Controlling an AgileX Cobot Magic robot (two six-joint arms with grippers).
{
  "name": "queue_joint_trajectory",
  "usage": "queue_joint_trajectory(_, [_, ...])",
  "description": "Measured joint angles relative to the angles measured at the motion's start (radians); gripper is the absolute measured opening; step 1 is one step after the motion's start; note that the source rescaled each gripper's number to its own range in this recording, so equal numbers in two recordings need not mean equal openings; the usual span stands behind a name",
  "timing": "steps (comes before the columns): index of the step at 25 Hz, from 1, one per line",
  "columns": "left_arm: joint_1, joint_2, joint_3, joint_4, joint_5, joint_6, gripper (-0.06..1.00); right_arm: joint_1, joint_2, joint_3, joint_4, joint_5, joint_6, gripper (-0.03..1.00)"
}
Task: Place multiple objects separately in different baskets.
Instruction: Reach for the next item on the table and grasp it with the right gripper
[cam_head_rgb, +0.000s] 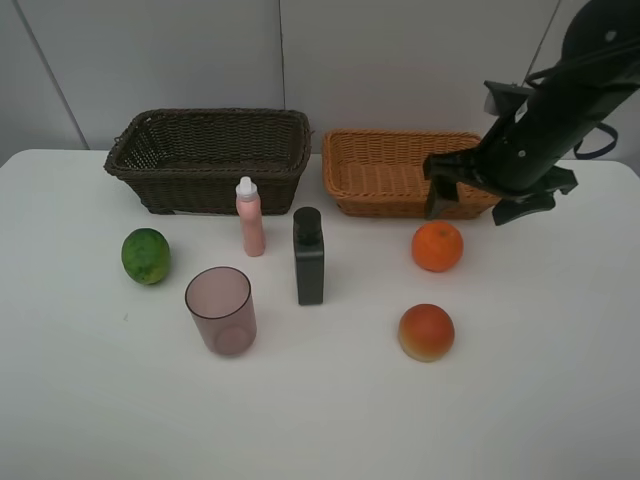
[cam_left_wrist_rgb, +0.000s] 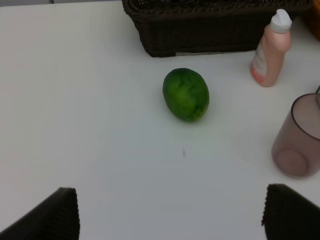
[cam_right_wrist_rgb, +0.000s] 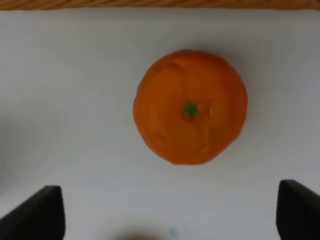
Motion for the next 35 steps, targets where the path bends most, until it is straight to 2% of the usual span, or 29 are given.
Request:
queue_joint_trajectory(8, [0.000, 0.000, 0.000, 0.000, 0.000, 0.000, 0.95, 0.040, 0.076, -0.001, -0.166, -0.113, 0.159, 0.95])
queue_joint_trajectory(16, [0.000, 0.000, 0.000, 0.000, 0.000, 0.000, 0.95, 0.060, 0.134, -0.001, -0.320, -0.147, 0.307, 0.95])
queue_joint_trajectory(25, [0.000, 0.000, 0.000, 0.000, 0.000, 0.000, 0.95, 0.071, 0.195, -0.001, -0.340, -0.244, 0.388, 0.95])
queue_joint_trajectory(35, [0.000, 0.000, 0.000, 0.000, 0.000, 0.000, 0.95, 0.071, 0.263, -0.001, -0.422, -0.259, 0.450, 0.95])
